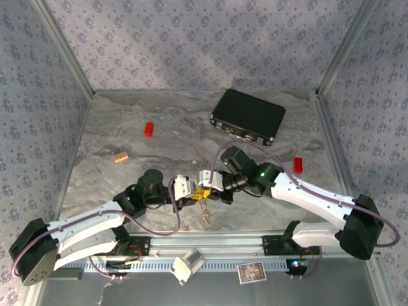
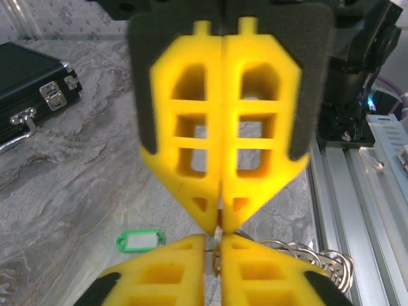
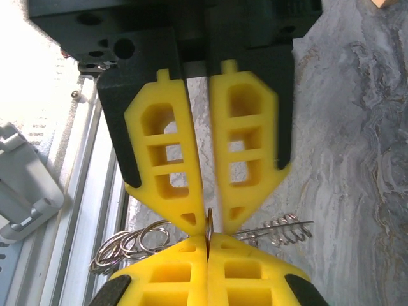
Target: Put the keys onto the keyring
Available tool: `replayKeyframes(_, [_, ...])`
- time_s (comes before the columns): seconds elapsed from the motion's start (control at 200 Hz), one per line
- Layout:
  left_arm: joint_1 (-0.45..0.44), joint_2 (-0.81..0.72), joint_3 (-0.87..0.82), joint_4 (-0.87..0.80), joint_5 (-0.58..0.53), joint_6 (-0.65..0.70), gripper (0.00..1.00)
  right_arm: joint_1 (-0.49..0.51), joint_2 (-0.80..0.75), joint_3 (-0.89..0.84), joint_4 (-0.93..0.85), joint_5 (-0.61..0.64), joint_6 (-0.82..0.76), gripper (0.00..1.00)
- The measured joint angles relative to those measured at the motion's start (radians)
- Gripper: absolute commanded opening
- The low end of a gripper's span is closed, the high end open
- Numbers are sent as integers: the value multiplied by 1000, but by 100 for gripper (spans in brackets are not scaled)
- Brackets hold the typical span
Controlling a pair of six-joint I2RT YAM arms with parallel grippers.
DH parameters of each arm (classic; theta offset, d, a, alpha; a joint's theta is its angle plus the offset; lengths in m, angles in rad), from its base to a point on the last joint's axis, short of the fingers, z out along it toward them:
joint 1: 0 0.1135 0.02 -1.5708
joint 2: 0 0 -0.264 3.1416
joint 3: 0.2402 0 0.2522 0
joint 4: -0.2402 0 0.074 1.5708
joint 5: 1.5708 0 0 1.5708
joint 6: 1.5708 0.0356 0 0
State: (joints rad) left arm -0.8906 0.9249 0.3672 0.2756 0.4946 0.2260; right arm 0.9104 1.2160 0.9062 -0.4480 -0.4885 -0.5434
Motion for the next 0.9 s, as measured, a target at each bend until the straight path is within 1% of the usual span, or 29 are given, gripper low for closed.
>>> replayKeyframes(0.05, [0,0,0,-3,5,-2,0,0,0,2,-3,3,-1,0])
replayKeyframes(0.08, [0,0,0,-5,7,0,0,0,0,2,-3,3,0,0])
replayKeyframes(0.12, [0,0,0,-6,9,1,0,0,0,2,-3,2,0,7])
replayKeyframes(0.155, [0,0,0,-5,11,2,0,-4,-2,1,-2,-2,8,18])
replayKeyframes(0.185, [0,0,0,-3,13,1,0,-9,-6,-5,6,-8,15,24])
replayKeyframes(0.26, [0,-1,-1,1,14,-5,0,-34,-37,-36,48,-32,45,29])
replayKeyframes(0.34, [0,-1,-17,42,14,-23,0,-61,-90,-89,114,-52,82,33])
replayKeyframes(0.49, [0,-1,-69,132,11,-66,0,-72,-161,-188,220,-62,164,33])
replayKeyframes(0.695, [0,-1,-84,189,6,-90,0,-72,-165,-242,276,-65,230,30])
replayKeyframes(0.77, [0,-1,-84,200,6,-97,0,-72,-158,-242,286,-66,243,26])
replayKeyframes(0.9, [0,-1,-86,202,6,-101,0,-72,-145,-242,291,-66,252,15])
